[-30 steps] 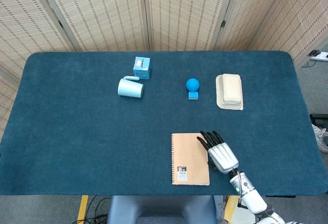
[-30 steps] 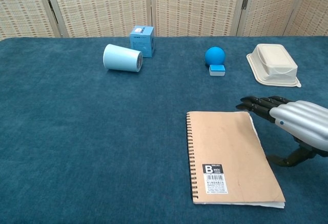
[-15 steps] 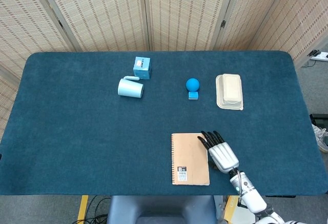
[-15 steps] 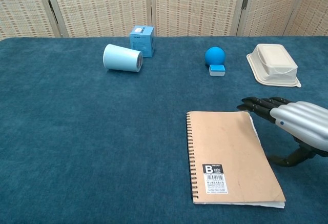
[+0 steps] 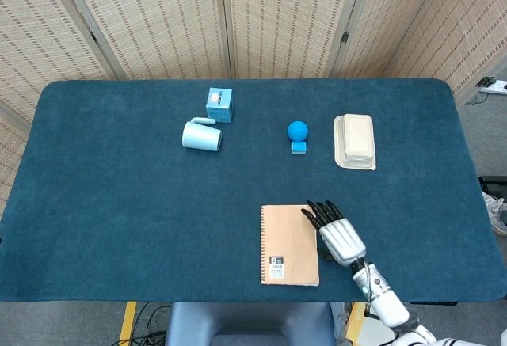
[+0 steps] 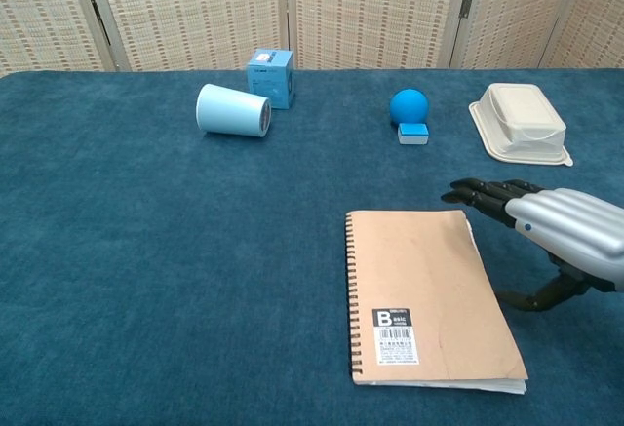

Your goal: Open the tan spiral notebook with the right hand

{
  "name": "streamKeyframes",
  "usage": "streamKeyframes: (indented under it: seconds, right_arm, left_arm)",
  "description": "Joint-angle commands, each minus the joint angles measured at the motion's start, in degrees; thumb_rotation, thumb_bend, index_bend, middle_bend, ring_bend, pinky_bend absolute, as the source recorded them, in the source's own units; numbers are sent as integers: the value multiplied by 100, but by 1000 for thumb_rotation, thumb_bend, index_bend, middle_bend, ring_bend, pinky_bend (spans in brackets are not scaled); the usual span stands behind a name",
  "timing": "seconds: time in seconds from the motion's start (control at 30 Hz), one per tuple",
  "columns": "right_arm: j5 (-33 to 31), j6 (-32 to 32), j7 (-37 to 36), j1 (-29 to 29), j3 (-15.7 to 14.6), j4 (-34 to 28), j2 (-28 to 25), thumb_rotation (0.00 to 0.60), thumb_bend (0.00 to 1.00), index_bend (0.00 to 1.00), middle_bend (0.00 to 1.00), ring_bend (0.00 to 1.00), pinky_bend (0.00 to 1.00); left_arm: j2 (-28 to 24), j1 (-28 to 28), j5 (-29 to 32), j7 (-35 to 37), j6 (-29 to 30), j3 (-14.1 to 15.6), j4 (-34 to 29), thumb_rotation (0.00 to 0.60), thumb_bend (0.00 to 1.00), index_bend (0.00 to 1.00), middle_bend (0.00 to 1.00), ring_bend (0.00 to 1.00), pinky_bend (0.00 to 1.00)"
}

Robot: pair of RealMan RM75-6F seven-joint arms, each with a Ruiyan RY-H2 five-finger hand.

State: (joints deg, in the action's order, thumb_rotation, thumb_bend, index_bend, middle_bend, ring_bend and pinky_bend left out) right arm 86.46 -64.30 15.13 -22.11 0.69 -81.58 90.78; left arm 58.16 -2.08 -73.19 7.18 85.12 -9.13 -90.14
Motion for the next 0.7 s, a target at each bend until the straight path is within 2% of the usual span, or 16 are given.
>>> streamKeyframes:
  seconds: [0.03, 0.37, 0.7]
  right_arm:
    - [86, -76, -54, -23, 10, -75, -15, 600, 309, 0, 0, 0, 0]
    - [120, 191, -14, -460, 276, -107, 383, 600, 310, 0, 0, 0, 0]
    - [-182, 506, 682, -959, 725, -509, 634, 600, 310, 0, 0, 0, 0]
  left_arm:
    - [7, -1, 6, -24, 0, -2, -5, 600, 270, 89, 40, 65, 140]
    - [-20, 56, 104, 60, 33, -49, -42, 600, 269, 89, 40, 64, 140]
    - [-132, 152, 172, 433, 38, -103, 1, 600, 269, 89, 40, 64, 140]
